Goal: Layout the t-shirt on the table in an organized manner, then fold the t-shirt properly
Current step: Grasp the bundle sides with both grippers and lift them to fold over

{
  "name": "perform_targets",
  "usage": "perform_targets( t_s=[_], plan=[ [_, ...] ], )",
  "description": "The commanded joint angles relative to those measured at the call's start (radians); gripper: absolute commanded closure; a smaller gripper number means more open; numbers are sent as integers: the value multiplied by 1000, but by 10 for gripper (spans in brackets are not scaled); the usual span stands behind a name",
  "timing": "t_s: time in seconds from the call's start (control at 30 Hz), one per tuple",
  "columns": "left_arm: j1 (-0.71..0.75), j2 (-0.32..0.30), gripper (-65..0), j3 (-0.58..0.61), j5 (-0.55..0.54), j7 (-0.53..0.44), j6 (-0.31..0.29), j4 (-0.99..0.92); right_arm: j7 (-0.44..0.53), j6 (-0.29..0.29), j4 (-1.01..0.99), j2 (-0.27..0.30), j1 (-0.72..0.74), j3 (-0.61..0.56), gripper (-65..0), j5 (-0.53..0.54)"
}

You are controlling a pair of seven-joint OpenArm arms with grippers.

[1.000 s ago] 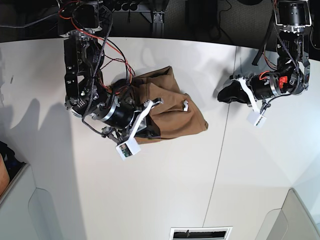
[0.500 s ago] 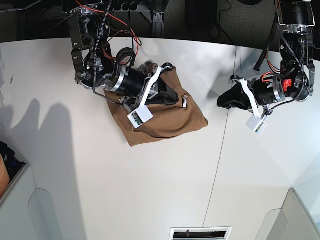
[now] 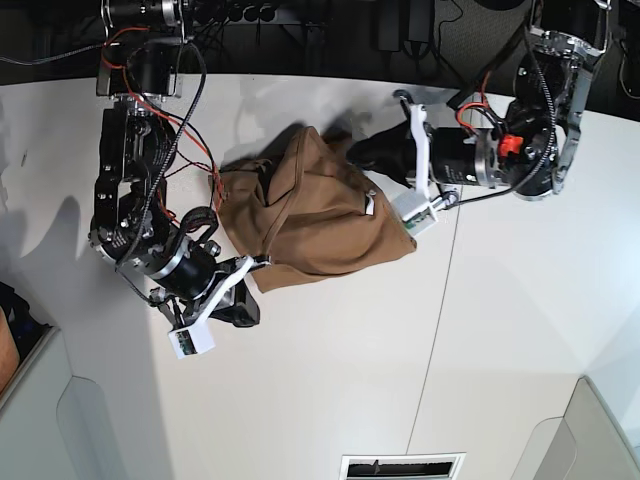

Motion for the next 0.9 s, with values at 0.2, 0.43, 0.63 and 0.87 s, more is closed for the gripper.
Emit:
perform_targets(
  t_s=[0.2,0.43,0.63,0.87],
  plan=[
    [-16,62,0,9,47,-60,-9,-13,52,54,-287,11,158,-34,0,10],
    [-16,58,0,9,185,-140,-9,-105,44,64,-364,63,164,-175,0,67],
    [-18,-13,0,6,251,-173,-9,-129,-70,63,-314,127,122,-254,0,216],
    [-67,-66,0,6,340,-206,-9,-134,-111,63,-137,192,-16,-254,0,340]
  ],
)
